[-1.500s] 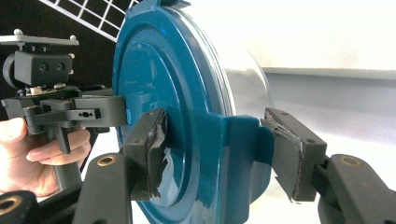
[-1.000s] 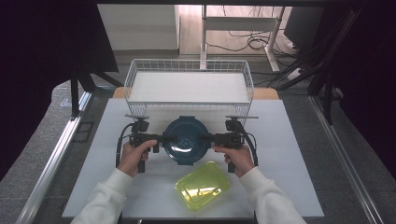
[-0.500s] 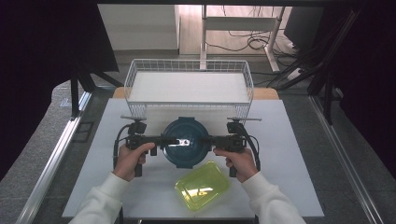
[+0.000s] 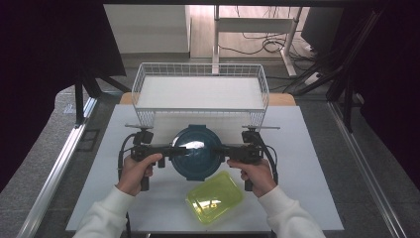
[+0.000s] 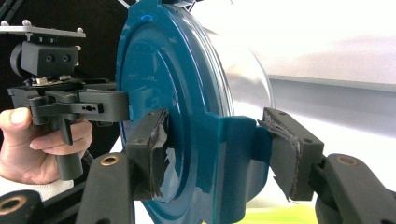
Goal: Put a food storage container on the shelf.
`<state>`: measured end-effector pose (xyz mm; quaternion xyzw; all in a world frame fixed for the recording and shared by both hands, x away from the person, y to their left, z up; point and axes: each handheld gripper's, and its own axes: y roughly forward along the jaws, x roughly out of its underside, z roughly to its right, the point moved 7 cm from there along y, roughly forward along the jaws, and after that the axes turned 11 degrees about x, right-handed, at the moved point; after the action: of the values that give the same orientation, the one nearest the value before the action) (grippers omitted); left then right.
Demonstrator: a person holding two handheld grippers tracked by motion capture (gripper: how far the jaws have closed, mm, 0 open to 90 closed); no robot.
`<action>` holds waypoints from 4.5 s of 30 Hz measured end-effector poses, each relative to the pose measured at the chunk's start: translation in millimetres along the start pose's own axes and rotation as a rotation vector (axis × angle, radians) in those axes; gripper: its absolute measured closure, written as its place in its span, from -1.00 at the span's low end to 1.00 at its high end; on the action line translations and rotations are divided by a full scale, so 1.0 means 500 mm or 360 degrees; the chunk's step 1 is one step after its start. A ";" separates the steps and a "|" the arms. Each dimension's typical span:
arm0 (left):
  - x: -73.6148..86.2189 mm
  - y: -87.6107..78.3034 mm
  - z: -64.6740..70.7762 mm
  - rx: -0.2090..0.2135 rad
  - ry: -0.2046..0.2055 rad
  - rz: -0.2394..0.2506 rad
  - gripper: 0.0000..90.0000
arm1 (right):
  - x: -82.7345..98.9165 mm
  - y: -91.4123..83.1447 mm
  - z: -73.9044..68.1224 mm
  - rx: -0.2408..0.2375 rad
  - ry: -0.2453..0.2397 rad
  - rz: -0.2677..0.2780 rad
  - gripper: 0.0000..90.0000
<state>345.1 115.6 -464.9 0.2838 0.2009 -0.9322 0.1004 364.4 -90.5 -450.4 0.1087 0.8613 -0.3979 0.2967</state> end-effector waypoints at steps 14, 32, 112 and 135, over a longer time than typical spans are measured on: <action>-0.042 -0.024 0.044 0.0012 0.0060 0.0030 -0.19 | -0.041 -0.036 -0.037 0.0005 -0.0064 0.0068 -0.06; -0.108 -0.046 0.081 0.0045 0.0096 0.0085 -0.19 | -0.113 -0.070 -0.075 0.0032 -0.0119 0.0122 -0.06; -0.412 0.010 -0.015 0.0093 -0.0167 0.0151 -0.17 | -0.407 0.008 0.011 -0.0029 0.0137 0.0087 -0.06; -0.422 0.031 -0.037 0.0128 -0.0227 0.0212 -0.15 | -0.408 0.031 0.053 -0.0104 0.0346 0.0023 -0.14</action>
<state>531.8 125.0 -363.9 0.2332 0.1364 -0.9486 0.1650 545.3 -90.1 -351.7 0.1478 0.9001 -0.3532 0.2078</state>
